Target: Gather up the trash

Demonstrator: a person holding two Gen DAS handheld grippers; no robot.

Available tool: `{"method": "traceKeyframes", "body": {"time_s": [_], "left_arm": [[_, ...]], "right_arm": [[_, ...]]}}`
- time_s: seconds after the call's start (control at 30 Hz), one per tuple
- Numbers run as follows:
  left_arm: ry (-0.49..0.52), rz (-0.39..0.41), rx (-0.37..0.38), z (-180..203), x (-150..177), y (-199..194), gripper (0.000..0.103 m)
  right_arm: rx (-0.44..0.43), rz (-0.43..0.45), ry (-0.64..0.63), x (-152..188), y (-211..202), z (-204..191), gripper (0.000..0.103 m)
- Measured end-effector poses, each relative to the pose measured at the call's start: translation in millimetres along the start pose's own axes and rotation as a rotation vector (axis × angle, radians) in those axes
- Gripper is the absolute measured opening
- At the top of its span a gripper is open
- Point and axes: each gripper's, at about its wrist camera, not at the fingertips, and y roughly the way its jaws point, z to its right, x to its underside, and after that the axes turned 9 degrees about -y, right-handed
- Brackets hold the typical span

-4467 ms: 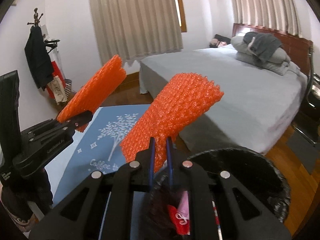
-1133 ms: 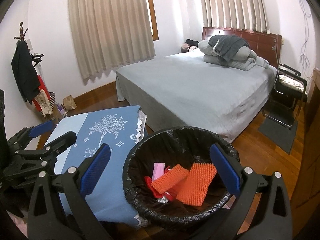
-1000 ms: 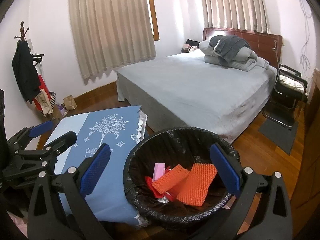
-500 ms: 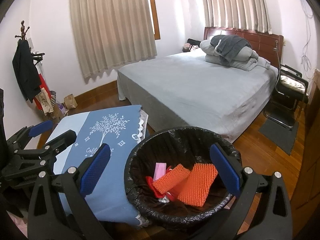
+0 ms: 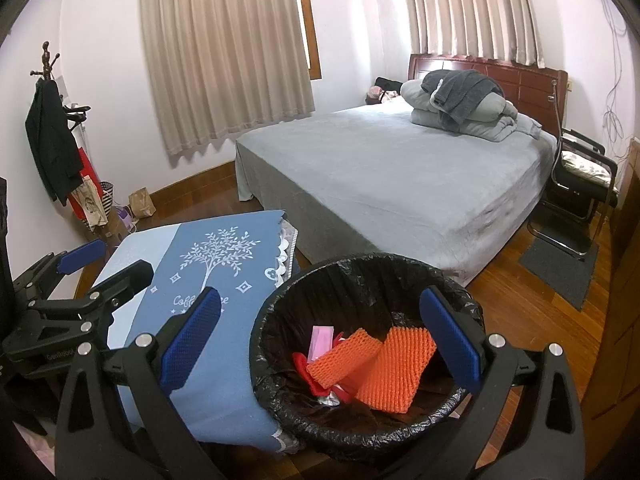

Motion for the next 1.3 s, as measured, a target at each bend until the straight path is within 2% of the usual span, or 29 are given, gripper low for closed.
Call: {"method": "traceKeyframes", "body": {"time_s": [1.3], "left_arm": [[-0.002, -0.001, 0.001, -0.9, 0.4, -2.3, 0.097]], "right_arm": [[-0.002, -0.004, 0.007, 0.7, 1.7, -3.6, 0.097]]}}
